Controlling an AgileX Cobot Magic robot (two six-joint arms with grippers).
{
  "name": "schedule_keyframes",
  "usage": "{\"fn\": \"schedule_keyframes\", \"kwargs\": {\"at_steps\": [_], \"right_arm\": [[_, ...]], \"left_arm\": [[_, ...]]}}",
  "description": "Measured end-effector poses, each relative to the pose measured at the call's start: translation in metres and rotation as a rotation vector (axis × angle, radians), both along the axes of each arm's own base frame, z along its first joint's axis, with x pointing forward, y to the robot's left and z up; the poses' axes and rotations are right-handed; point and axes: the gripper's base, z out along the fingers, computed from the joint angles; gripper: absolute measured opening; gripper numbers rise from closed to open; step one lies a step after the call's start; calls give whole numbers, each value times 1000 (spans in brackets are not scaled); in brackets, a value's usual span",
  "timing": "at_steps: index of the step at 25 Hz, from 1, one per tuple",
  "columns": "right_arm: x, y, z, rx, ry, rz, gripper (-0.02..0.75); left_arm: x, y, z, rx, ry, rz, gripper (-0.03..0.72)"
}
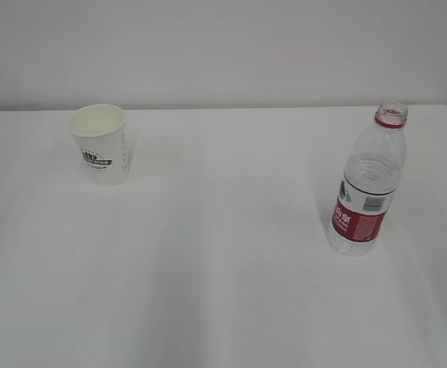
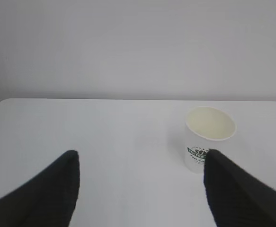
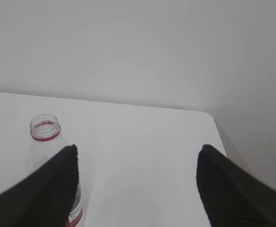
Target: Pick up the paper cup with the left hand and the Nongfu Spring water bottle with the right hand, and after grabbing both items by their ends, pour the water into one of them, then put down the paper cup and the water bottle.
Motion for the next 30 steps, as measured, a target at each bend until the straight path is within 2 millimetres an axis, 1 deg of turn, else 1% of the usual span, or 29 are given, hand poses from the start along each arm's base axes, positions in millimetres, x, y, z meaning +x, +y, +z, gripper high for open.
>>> {"fn": "schedule_keyframes", "kwargs": {"at_steps": [8,15,19,24,30], "right_arm": [[13,0,-3,-8,9,1,590],[23,-1,-14,-8,-20,-3,590],[30,-1,-14,-6,-44,-5,590],[45,-1,-16,-1,-73,-8,590],[64,-1,-28,-15,-39,-4,590]], "left_arm": [[25,1,-15,-1,57,3,587],[45,1,-28,0,94,7,587],[54,2,-34,-1,98,10,587],[67,2,-44,-1,112,13,587],[76,3,-50,-1,88,17,587]]}}
